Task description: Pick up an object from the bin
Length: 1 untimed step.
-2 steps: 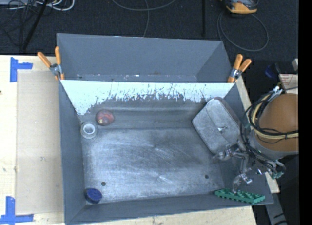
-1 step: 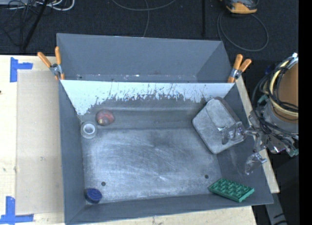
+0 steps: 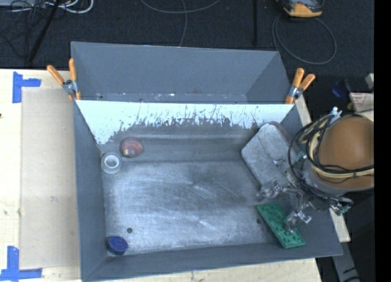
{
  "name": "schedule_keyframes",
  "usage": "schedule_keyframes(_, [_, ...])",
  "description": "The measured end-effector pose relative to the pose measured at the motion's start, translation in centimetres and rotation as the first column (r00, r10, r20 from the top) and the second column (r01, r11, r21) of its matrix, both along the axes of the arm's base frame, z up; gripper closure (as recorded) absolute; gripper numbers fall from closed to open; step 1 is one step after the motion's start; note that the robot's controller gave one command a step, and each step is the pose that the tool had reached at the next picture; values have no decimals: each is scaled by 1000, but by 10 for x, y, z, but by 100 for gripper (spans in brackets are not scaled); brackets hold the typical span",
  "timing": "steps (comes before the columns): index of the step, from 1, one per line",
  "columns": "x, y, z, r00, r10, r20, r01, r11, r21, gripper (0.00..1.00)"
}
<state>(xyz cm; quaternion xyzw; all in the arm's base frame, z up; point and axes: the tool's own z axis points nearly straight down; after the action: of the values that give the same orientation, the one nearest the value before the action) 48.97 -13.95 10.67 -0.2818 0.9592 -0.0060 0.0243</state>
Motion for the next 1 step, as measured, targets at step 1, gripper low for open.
schedule_keyframes(1, [-7,-5,-4,1000,-8,-25,7,1000,-5,100])
